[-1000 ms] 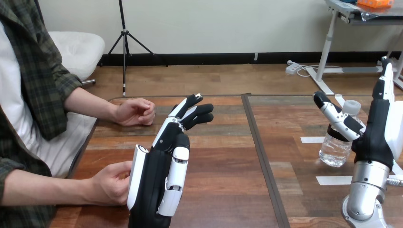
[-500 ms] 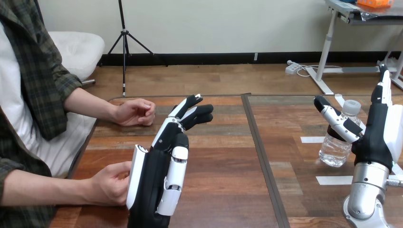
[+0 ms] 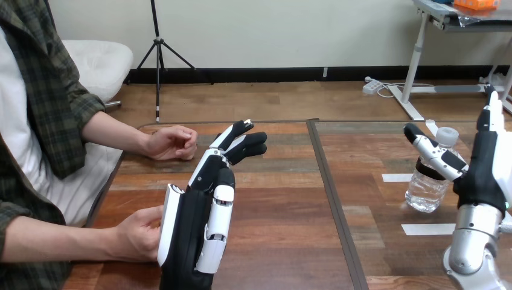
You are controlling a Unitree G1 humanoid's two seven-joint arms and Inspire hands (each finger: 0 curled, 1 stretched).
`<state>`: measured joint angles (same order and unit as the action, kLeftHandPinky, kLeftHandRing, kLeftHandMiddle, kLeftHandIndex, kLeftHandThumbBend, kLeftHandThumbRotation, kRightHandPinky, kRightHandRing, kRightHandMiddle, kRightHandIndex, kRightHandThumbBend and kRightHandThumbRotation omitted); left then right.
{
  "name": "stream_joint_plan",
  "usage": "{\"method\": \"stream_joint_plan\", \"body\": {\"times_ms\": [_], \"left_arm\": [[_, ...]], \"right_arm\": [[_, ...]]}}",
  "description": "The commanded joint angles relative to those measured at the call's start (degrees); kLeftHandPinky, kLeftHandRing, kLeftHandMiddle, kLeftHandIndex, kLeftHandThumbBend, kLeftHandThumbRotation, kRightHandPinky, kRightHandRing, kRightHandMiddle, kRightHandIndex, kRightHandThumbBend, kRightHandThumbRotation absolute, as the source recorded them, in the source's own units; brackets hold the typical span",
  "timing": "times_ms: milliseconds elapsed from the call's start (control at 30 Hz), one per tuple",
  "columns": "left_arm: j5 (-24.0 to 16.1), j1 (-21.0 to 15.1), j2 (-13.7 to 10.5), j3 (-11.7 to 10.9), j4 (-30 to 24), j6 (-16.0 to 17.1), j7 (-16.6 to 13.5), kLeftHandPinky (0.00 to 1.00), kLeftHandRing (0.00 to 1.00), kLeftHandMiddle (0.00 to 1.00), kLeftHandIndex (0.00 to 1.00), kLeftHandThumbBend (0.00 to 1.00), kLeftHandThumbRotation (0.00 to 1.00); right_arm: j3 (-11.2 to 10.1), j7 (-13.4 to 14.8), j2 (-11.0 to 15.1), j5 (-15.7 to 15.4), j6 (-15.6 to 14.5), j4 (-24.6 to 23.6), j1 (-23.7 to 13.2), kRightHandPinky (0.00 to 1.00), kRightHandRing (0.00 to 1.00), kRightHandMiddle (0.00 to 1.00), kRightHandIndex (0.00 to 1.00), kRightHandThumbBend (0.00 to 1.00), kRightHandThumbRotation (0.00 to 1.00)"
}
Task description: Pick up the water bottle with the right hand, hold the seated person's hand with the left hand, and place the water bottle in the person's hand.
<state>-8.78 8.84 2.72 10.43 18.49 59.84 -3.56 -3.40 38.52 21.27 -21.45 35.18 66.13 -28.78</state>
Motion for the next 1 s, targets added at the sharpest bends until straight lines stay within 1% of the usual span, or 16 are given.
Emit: {"method": "stream_joint_plan", "body": {"times_ms": [0,200,367,600,800,900,967], "left_arm": [[0.3,-2.6,0.4,-0.1,-0.6,0.6,0.4,1.0,0.76,0.79,0.84,0.0,1.0],[0.2,-2.8,0.5,-0.3,-0.5,0.6,0.4,1.0,0.76,0.79,0.84,0.0,1.0],[0.2,-2.9,0.5,-0.4,-0.3,0.7,0.4,1.0,0.76,0.79,0.84,0.0,1.0],[-0.3,-2.9,0.6,-0.7,-0.4,0.7,0.2,1.0,0.76,0.79,0.84,0.0,1.0],[0.8,-3.3,0.4,-0.4,0.1,1.3,0.7,1.0,0.76,0.79,0.84,0.0,1.0],[0.5,-3.2,0.4,-0.5,-0.3,0.7,0.6,1.0,0.76,0.79,0.83,0.0,1.0],[0.6,-3.1,0.4,-0.5,-0.3,0.7,0.7,1.0,0.76,0.79,0.83,0.0,1.0]], "right_arm": [[1.3,0.8,2.0,-0.9,-1.0,-0.2,-5.8,1.0,1.0,1.0,0.97,0.91,0.52],[2.1,0.8,2.4,-1.2,-2.2,-0.5,-5.7,1.0,1.0,1.0,0.97,0.9,0.51],[3.0,1.8,2.8,-2.4,-3.5,-0.6,-5.8,1.0,1.0,1.0,0.95,0.89,0.5],[3.6,2.0,3.1,-2.5,-4.0,-0.9,-5.7,1.0,1.0,1.0,0.94,0.88,0.48],[4.7,3.3,3.5,-3.7,-4.9,-1.0,-5.7,1.0,1.0,0.98,0.92,0.87,0.45],[5.1,3.9,3.5,-4.4,-5.6,-1.1,-5.7,1.0,1.0,0.98,0.92,0.87,0.43],[5.7,4.7,3.8,-5.4,-6.2,-1.3,-5.7,1.0,1.0,0.97,0.92,0.87,0.43]]}}
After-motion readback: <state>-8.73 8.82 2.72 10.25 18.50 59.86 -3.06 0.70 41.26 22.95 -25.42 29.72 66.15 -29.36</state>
